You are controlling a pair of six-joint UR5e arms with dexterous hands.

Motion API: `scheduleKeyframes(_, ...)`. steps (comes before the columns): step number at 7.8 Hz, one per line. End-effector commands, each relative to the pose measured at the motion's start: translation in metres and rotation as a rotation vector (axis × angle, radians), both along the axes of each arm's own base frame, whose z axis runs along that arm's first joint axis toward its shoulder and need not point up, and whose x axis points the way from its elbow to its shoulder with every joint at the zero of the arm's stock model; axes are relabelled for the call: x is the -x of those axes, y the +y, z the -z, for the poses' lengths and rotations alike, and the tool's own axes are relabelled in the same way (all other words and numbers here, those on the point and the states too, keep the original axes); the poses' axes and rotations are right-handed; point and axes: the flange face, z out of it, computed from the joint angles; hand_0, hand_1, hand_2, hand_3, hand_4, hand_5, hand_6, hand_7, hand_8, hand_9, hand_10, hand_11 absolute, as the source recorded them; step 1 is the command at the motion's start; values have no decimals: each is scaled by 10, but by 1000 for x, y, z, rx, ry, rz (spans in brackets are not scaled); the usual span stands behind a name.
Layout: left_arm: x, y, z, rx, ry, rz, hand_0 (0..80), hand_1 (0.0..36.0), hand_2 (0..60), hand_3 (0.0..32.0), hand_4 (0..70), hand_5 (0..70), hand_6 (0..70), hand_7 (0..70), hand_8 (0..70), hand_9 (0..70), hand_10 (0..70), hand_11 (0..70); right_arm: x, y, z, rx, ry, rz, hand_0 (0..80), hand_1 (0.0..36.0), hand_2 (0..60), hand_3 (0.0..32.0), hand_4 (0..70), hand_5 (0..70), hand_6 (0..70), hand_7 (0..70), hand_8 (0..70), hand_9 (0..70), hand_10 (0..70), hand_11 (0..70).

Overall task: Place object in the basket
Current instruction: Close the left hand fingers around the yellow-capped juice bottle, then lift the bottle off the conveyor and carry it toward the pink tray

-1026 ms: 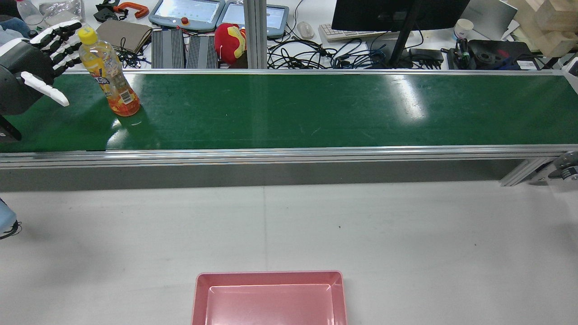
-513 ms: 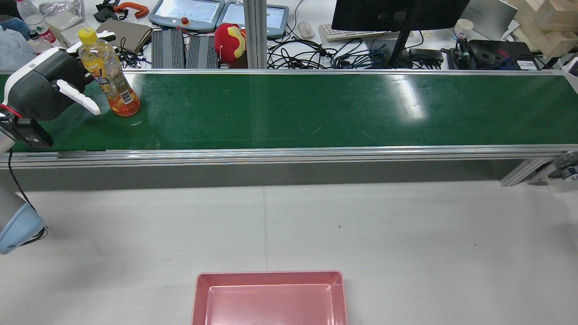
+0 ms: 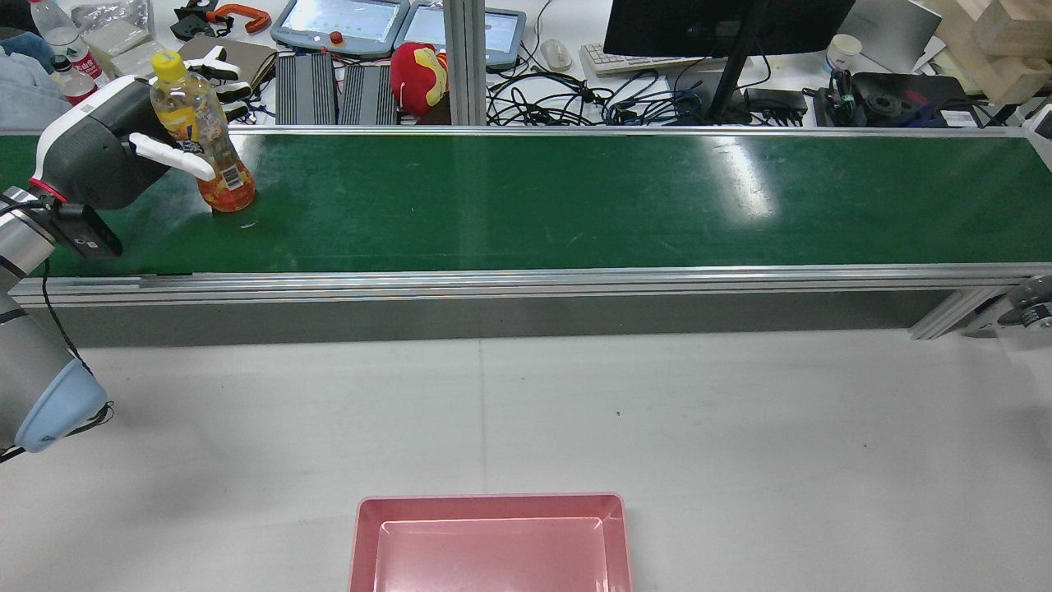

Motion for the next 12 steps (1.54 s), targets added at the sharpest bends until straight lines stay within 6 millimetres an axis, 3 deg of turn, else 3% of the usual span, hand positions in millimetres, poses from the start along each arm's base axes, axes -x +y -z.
scheduleKeyframes(1, -10, -8, 37, 23, -17, -9, 490, 360, 600, 0, 671, 700, 217, 274, 405, 530, 447, 642, 0, 0, 0, -1, 0, 1, 0, 0, 0, 0, 0, 0, 0, 0, 0, 0, 0, 0)
scheduleKeyframes(2, -9, -8, 35, 30, -22, -8, 579, 360, 600, 0, 700, 700, 545, 586, 700, 700, 614, 700, 0, 0, 0, -1, 0, 0, 0, 0, 0, 0, 0, 0, 0, 0, 0, 0, 0, 0)
scheduleKeyframes(3, -9, -8, 38, 27, -19, -11, 685, 360, 600, 0, 700, 700, 700, 700, 700, 700, 693, 700, 0, 0, 0, -1, 0, 1, 0, 0, 0, 0, 0, 0, 0, 0, 0, 0, 0, 0)
scheduleKeyframes(5, -2, 10, 73, -11, 2, -21, 793, 360, 600, 0, 700, 700, 700, 700, 700, 700, 700, 700, 0, 0, 1, -2, 0, 1, 0, 0, 0, 0, 0, 0, 0, 0, 0, 0, 0, 0)
scheduleKeyframes(6, -20, 37, 101, -39, 22, -67, 797, 360, 600, 0, 700, 700, 700, 700, 700, 700, 527, 700, 0, 0, 1, -2, 0, 1, 0, 0, 0, 0, 0, 0, 0, 0, 0, 0, 0, 0)
scheduleKeyframes(7, -41, 63, 122, -68, 45, -122, 797, 360, 600, 0, 700, 700, 700, 700, 700, 700, 529, 700, 0, 0, 1, -2, 0, 1, 0, 0, 0, 0, 0, 0, 0, 0, 0, 0, 0, 0)
scheduleKeyframes(8, -59, 90, 141, -90, 63, -176, 730, 360, 600, 0, 700, 700, 700, 700, 700, 700, 510, 700, 0, 0, 1, -2, 0, 1, 0, 0, 0, 0, 0, 0, 0, 0, 0, 0, 0, 0)
scheduleKeyframes(9, -86, 126, 156, -99, 67, -250, 724, 360, 600, 0, 700, 700, 700, 700, 700, 700, 470, 678, 0, 0, 0, -1, 0, 1, 0, 0, 0, 0, 0, 0, 0, 0, 0, 0, 0, 0)
scheduleKeyframes(10, -117, 150, 159, -102, 77, -320, 734, 360, 600, 0, 700, 700, 700, 700, 700, 700, 462, 666, 0, 0, 0, -1, 0, 1, 0, 0, 0, 0, 0, 0, 0, 0, 0, 0, 0, 0)
scheduleKeyframes(11, -149, 183, 163, -103, 81, -400, 688, 360, 600, 0, 700, 700, 700, 700, 700, 700, 445, 641, 0, 0, 1, -2, 0, 1, 0, 0, 0, 0, 0, 0, 0, 0, 0, 0, 0, 0)
scheduleKeyframes(12, -189, 223, 161, -94, 67, -495, 736, 360, 600, 0, 700, 700, 681, 700, 700, 700, 435, 629, 0, 0, 0, -1, -1, 1, 0, 0, 0, 0, 0, 0, 0, 0, 0, 0, 0, 0)
